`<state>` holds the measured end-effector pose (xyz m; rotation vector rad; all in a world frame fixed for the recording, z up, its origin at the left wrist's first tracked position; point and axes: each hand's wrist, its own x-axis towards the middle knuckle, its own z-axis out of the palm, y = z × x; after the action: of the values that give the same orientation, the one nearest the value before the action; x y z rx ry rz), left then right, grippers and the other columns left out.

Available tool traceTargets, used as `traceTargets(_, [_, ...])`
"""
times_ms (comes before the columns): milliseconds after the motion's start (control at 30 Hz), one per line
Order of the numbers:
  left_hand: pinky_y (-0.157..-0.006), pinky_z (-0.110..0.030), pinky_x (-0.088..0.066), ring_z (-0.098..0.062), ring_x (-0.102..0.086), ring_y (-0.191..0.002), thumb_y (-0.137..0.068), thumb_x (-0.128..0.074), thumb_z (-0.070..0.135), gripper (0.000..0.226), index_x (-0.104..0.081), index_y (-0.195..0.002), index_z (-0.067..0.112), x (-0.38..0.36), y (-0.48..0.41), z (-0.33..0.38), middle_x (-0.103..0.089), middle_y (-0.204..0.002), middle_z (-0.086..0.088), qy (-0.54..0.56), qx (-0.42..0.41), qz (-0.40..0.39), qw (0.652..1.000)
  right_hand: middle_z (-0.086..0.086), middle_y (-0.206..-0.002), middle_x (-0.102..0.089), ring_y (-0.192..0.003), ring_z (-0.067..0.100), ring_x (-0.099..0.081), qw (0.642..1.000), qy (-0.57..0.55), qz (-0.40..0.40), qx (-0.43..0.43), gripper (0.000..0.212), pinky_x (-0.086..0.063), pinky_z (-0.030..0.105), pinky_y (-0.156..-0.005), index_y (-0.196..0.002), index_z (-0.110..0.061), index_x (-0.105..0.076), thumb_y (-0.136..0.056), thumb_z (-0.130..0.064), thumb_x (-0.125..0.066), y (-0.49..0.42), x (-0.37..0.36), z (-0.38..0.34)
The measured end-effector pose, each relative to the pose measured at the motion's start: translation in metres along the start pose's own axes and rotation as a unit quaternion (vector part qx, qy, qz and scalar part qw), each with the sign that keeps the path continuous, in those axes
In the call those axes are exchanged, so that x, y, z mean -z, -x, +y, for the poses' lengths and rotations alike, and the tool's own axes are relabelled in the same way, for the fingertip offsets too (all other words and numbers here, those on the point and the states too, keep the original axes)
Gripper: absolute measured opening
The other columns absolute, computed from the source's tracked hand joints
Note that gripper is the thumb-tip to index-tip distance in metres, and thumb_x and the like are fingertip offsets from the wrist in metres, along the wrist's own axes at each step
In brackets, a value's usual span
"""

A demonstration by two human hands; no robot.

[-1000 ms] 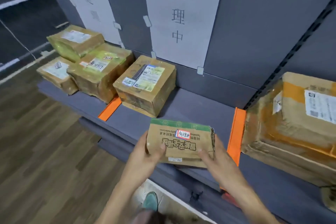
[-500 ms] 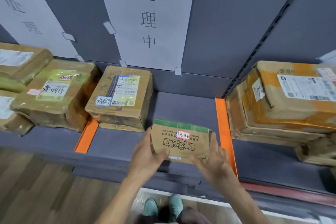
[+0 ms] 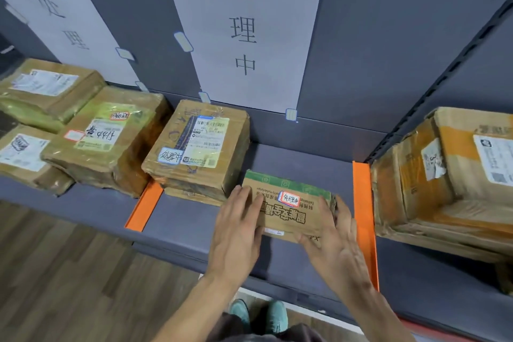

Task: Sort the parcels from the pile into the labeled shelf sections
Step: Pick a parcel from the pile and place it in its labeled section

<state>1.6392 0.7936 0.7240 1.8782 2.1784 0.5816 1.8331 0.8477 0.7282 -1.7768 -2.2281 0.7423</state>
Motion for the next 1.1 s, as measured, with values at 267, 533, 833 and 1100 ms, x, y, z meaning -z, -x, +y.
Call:
traceTargets(267, [-0.127, -0.041, -0.024, -0.033, -0.028, -0.154, -0.083, -0.057, -0.016, 0.071, -0.051, -0.150, 0.008, -0.007, -0.031, 0.004, -0.037, -0.162, -0.016, -0.009, -0.033, -0.017, 0.999, 0.006, -0.166, -0.001, -0.151, 0.033, -0.013, 1.000, 0.016, -0.017, 0.001, 0.083, -0.029, 0.045, -0.121, -0.161, -0.024, -0.016, -0.095, -0.047, -0.061, -0.039, 0.001, -0.003])
traceTargets(533, [-0.128, -0.036, -0.017, -0.023, -0.009, -0.159, -0.089, -0.050, -0.012, 0.078, -0.032, -0.160, 0.016, -0.001, -0.075, -0.007, -0.018, -0.169, -0.008, -0.005, -0.029, -0.051, 0.998, 0.008, -0.167, 0.005, -0.152, 0.033, -0.005, 1.000, 0.012, -0.015, -0.016, 0.082, -0.024, 0.046, -0.120, -0.161, -0.023, -0.013, -0.097, -0.046, -0.059, -0.074, -0.002, -0.016])
traceTargets(833, [-0.126, -0.033, -0.022, -0.025, -0.012, -0.157, -0.094, -0.051, -0.007, 0.070, -0.030, -0.158, 0.010, 0.008, -0.103, 0.000, -0.022, -0.166, -0.011, -0.013, -0.018, -0.052, 0.998, 0.005, -0.168, 0.004, -0.153, 0.033, -0.006, 1.000, -0.001, -0.011, -0.016, 0.086, -0.024, 0.046, -0.121, -0.161, -0.022, -0.016, -0.095, -0.041, -0.066, -0.107, -0.005, -0.009])
traceTargets(1100, [-0.128, -0.032, -0.011, -0.027, -0.006, -0.159, -0.097, -0.051, -0.005, 0.075, -0.017, -0.162, 0.009, 0.004, -0.113, 0.004, -0.012, -0.170, -0.013, -0.065, -0.012, -0.065, 0.996, 0.001, -0.169, 0.004, -0.154, 0.032, -0.008, 1.000, 0.003, -0.005, -0.021, 0.085, -0.027, 0.047, -0.120, -0.161, -0.023, -0.016, -0.094, -0.039, -0.067, -0.118, -0.002, -0.008])
